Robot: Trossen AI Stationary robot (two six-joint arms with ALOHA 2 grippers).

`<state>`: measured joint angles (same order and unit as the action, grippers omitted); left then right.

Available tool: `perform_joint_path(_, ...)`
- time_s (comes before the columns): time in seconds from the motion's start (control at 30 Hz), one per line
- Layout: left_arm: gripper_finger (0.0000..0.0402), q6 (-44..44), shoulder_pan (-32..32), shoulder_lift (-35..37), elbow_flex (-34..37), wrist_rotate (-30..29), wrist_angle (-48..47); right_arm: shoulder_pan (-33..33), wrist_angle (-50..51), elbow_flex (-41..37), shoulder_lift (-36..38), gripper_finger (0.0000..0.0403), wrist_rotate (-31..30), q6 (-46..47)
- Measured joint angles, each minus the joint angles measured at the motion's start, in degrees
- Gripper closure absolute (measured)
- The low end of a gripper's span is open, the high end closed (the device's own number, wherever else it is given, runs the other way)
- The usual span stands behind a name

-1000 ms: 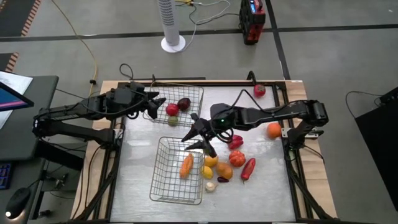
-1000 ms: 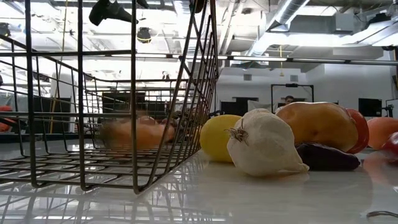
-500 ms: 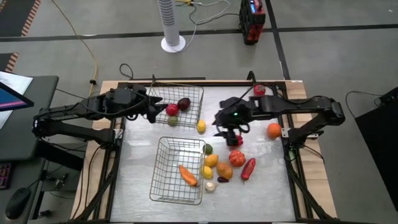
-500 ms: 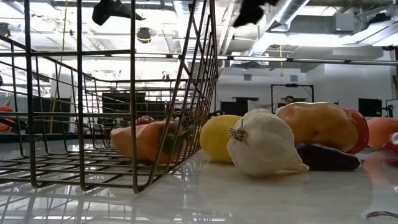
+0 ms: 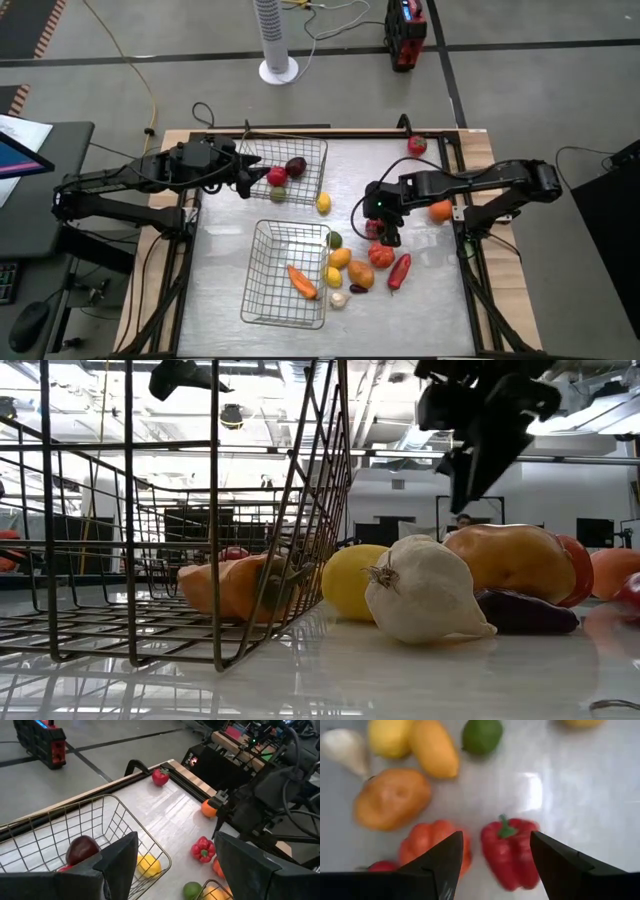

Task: Sort produce into baskets
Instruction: Put the red bell pepper into the bottom wire basket

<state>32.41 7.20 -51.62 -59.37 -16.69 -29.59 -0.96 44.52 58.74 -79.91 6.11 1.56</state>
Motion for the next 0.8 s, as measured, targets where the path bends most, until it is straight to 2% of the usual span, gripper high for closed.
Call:
perform_joint_path(0.17,0.0152,-0.6,0.0,0.0,0.0,2.5,0.3,-1.8,1.2,-0.9,0.1,0.0103,6.1,-2.2)
perform_joint_path(0.4,0.0152,-1.8,0.0,0.0,0.0,4.1,0.3,-2.1,2.1,-0.9,0.1,0.0011,1.3,-11.1)
perform_joint_path(0.8,0.0152,-4.1,0.0,0.5,0.0,4.4,-1.6,-2.1,1.3,-5.0,-6.5,0.0043,-0.5,-14.2)
